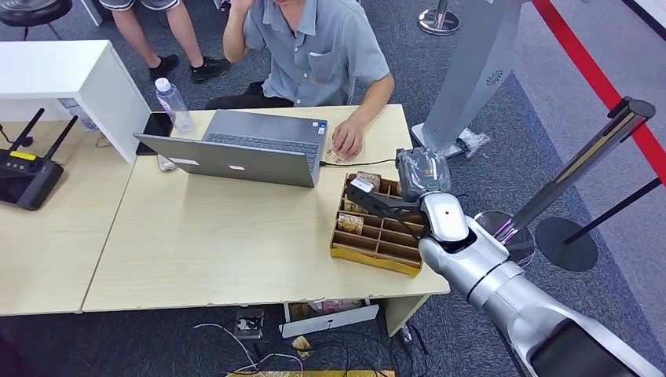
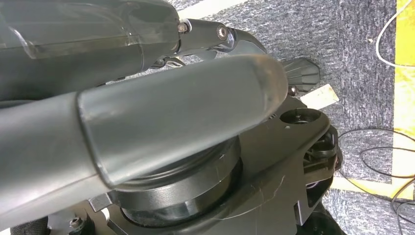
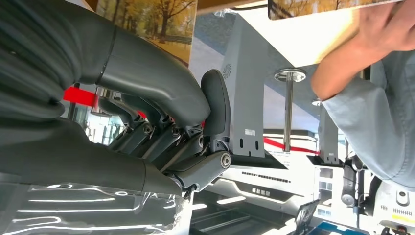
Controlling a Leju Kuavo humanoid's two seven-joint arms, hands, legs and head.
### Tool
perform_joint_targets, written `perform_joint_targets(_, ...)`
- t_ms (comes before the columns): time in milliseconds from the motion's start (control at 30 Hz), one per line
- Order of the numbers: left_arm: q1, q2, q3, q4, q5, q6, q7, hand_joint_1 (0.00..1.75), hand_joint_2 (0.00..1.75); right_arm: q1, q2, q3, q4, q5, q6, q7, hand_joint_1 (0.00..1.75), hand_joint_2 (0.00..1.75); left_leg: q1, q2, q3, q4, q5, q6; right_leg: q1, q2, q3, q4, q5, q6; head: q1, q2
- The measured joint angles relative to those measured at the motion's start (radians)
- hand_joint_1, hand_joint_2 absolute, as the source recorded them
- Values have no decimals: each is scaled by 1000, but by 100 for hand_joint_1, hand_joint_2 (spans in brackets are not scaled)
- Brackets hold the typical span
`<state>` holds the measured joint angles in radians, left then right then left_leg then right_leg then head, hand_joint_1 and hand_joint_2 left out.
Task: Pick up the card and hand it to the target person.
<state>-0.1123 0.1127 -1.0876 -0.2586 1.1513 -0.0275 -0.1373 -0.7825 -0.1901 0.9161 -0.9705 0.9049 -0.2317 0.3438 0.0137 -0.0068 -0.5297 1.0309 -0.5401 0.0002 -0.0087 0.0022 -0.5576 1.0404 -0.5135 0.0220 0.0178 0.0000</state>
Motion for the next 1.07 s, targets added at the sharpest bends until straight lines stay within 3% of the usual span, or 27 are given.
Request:
perform_joint_targets(533,0,11,-18,-2,-3,-5,0,0,0,0,-59,-1,-138,35,35,16,175,175,0,0,0,0,0,0,0,0,0,0,0,0,0,0)
perform_joint_targets(1067,0,14,-18,-2,-16,-7,4,0,0,-31,-64,-12,-186,79,36,16,175,175,0,0,0,0,0,0,0,0,0,0,0,0,0,0)
